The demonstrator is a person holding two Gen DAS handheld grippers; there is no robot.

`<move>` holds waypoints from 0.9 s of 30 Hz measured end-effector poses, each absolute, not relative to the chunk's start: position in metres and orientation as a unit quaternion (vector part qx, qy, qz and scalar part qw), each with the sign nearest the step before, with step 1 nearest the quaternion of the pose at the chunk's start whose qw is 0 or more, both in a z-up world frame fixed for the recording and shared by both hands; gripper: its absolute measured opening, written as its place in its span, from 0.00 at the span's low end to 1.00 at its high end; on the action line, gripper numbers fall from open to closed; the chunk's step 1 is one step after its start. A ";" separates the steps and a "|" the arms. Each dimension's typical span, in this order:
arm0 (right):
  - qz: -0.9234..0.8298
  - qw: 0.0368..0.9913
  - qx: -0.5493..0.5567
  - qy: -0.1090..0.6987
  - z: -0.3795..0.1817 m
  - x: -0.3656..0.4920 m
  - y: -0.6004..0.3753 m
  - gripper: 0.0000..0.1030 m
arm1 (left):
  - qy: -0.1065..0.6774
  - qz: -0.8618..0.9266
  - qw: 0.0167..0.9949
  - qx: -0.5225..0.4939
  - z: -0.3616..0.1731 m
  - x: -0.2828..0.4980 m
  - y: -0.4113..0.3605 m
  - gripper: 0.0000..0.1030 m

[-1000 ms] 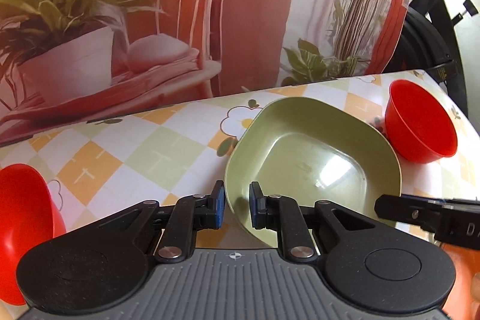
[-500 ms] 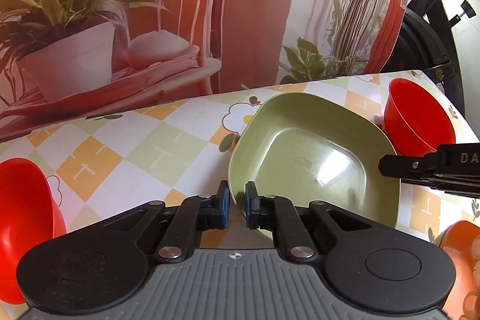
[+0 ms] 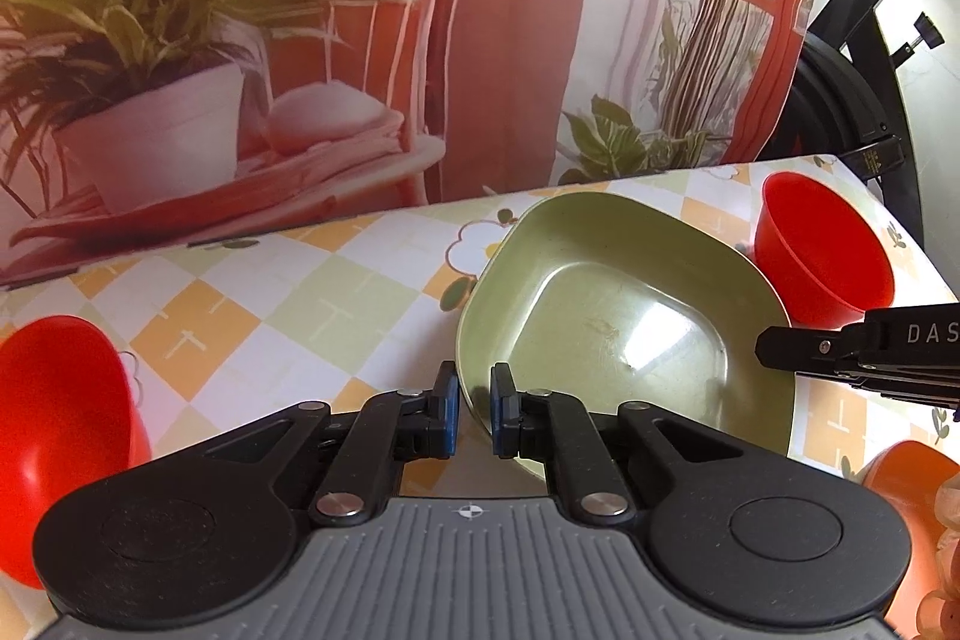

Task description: Organize plates and bowls

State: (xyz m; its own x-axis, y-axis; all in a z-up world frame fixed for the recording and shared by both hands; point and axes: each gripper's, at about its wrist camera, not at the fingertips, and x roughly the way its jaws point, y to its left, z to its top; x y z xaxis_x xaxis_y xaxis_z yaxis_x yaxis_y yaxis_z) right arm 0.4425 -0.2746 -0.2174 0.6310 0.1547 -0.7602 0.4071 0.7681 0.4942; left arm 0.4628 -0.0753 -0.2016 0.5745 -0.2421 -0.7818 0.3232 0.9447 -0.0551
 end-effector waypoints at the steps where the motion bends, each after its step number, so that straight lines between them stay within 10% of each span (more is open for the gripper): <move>1: -0.073 0.841 0.332 0.421 -0.215 0.441 -0.274 0.08 | 0.430 -0.159 0.887 0.048 -0.198 0.460 -0.075 0.11; 27: -0.067 0.869 0.338 0.354 -0.148 0.325 -0.296 0.08 | 0.401 -0.189 0.895 0.040 -0.144 0.364 -0.092 0.11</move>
State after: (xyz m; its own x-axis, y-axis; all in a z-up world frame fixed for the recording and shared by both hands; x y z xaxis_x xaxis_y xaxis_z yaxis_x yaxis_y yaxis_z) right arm 0.3253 -0.2958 -0.1478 0.7401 0.1237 -0.6610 0.3555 0.7624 0.5407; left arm 0.3638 -0.0917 -0.1438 0.6063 -0.3072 -0.7335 0.3714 0.9250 -0.0804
